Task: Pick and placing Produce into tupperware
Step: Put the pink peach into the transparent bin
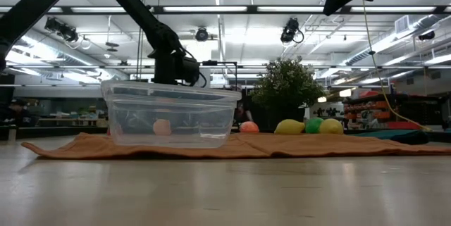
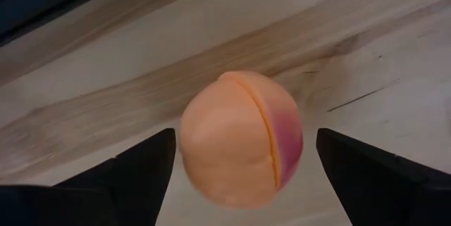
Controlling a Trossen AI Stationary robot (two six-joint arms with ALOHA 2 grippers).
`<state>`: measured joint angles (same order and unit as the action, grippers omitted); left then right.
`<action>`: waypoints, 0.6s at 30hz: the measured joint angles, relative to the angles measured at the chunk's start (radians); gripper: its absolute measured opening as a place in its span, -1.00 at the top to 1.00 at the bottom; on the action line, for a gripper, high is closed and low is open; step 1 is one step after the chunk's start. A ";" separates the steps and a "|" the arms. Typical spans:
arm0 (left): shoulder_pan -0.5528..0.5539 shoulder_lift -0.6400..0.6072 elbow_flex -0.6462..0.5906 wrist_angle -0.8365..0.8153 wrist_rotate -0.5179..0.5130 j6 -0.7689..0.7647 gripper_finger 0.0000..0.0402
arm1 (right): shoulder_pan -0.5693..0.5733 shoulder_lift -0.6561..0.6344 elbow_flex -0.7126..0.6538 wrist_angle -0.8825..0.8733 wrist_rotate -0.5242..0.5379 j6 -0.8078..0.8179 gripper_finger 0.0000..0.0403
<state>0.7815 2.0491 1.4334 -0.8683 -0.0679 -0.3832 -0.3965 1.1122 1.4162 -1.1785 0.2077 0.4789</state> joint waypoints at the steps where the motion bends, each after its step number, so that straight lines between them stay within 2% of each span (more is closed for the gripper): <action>1: 0.000 0.000 0.000 0.003 -0.001 0.000 -0.72 | 0.000 0.000 0.000 0.001 0.000 0.000 1.00; 18: 0.000 0.000 0.000 0.026 -0.002 0.003 -0.39 | 0.000 0.000 0.000 0.006 0.000 0.001 1.00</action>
<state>0.7815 2.0495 1.4334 -0.8427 -0.0704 -0.3806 -0.3964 1.1122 1.4162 -1.1728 0.2081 0.4802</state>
